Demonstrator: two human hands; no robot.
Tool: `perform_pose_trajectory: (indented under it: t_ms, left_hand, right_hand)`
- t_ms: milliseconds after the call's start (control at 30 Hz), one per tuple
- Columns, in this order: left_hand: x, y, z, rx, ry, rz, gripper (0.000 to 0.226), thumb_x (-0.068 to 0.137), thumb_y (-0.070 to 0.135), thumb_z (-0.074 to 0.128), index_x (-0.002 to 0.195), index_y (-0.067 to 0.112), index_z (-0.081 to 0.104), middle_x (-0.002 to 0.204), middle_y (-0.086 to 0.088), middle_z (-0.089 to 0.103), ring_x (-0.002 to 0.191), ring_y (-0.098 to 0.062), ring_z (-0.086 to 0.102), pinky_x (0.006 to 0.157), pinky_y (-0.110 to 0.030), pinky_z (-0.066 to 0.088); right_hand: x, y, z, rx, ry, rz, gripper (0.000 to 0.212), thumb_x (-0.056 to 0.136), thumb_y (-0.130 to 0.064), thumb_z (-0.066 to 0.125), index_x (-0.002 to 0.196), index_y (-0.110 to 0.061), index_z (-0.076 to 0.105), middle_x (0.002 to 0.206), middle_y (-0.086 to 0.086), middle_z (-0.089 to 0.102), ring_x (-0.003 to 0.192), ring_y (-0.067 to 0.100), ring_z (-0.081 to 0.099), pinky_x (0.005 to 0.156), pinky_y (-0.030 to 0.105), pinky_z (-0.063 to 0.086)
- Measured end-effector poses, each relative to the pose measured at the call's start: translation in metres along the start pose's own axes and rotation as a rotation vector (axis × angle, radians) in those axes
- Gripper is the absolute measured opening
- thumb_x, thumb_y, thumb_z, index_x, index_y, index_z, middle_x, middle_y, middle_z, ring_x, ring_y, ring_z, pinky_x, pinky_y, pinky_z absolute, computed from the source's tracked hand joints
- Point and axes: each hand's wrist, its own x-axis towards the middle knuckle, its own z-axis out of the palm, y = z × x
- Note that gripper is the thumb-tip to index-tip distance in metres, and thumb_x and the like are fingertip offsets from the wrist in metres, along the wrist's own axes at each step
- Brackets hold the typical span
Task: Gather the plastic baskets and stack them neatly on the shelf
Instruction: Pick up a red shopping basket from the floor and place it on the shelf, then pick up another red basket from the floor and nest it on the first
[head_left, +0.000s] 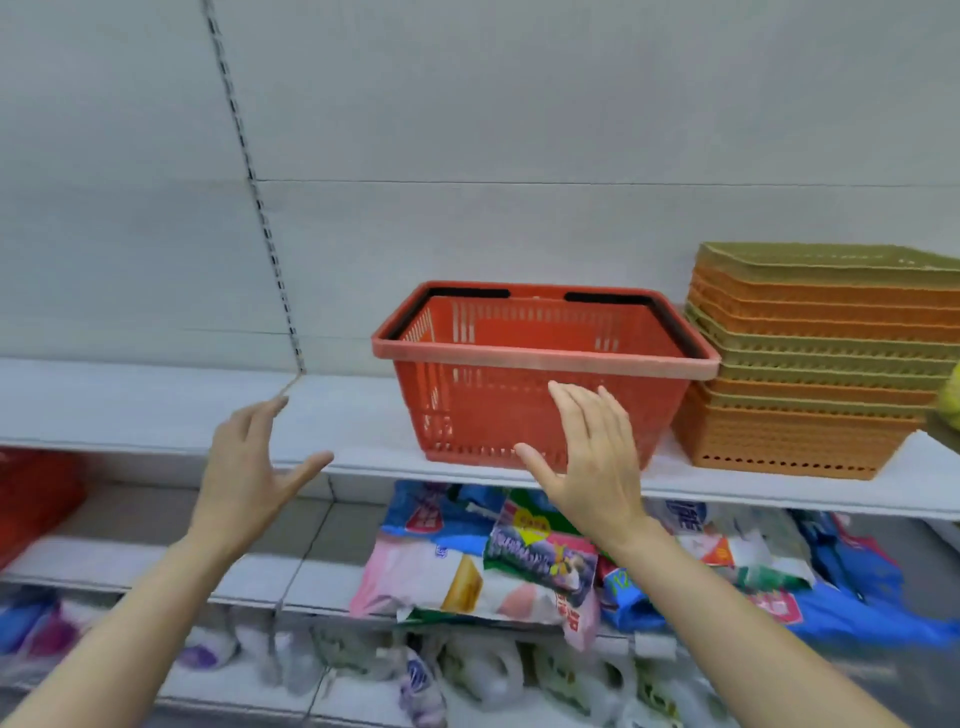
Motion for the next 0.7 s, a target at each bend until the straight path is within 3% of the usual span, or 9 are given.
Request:
perform_pose_trajectory:
  t_ms: [100,233,300,400,533,700]
  left_hand:
    - [-0.037,-0.035,-0.019,0.069,-0.012,0.048,0.082,0.079,0.064,0.072,0.127,-0.001,0.060,0.117,-0.020,0.063,0.108,-0.041,0.059,0.097,-0.051,0.049]
    - [-0.089,-0.085,-0.050,0.143,-0.011,0.026,0.072,0.080,0.058,0.057,0.125,0.002,0.062,0.113,-0.016,0.065,0.100,-0.038,0.062,0.091,-0.046,0.049]
    - [-0.113,-0.118,-0.069,0.178,-0.016,-0.004,0.070,0.081,0.055,0.060,0.125,0.001,0.063,0.113,-0.017,0.065,0.101,-0.038,0.062,0.091,-0.046,0.049]
    - [-0.151,-0.173,-0.100,0.237,-0.049,-0.095,0.066,0.079,0.044,0.080,0.127,0.003,0.062,0.117,-0.014,0.064,0.104,-0.036,0.061,0.093,-0.046,0.050]
    - [-0.198,-0.240,-0.148,0.280,-0.045,-0.212,0.064,0.078,0.044,0.077,0.126,0.006,0.063,0.115,-0.010,0.065,0.102,-0.030,0.061,0.092,-0.043,0.051]
    - [-0.260,-0.314,-0.190,0.350,-0.083,-0.397,0.066,0.074,0.034,0.090,0.127,0.006,0.063,0.116,-0.011,0.065,0.099,-0.034,0.063,0.087,-0.047,0.054]
  right_hand:
    - [-0.016,-0.052,0.026,0.105,-0.079,-0.042,0.064,0.088,-0.046,0.063,0.131,0.000,0.054,0.128,0.011,0.059,0.121,0.026,0.054,0.110,0.045,0.033]
    - [-0.036,-0.130,0.064,0.210,-0.167,-0.093,0.061,0.086,-0.046,0.063,0.127,-0.001,0.058,0.122,0.011,0.062,0.114,0.029,0.056,0.109,0.043,0.035]
    - [-0.044,-0.171,0.084,0.251,-0.198,-0.118,0.059,0.084,-0.044,0.065,0.125,-0.001,0.059,0.118,0.013,0.063,0.109,0.031,0.058,0.105,0.043,0.039]
    - [-0.058,-0.233,0.117,0.301,-0.270,-0.149,0.058,0.084,-0.042,0.066,0.124,-0.001,0.060,0.117,0.012,0.064,0.108,0.030,0.059,0.103,0.044,0.041]
    - [-0.081,-0.320,0.160,0.385,-0.388,-0.167,0.056,0.085,-0.045,0.061,0.123,-0.004,0.061,0.114,0.010,0.065,0.104,0.029,0.060,0.100,0.043,0.042]
    - [-0.114,-0.423,0.196,0.485,-0.515,-0.201,0.056,0.084,-0.046,0.059,0.121,-0.004,0.061,0.112,0.009,0.064,0.103,0.029,0.059,0.095,0.038,0.043]
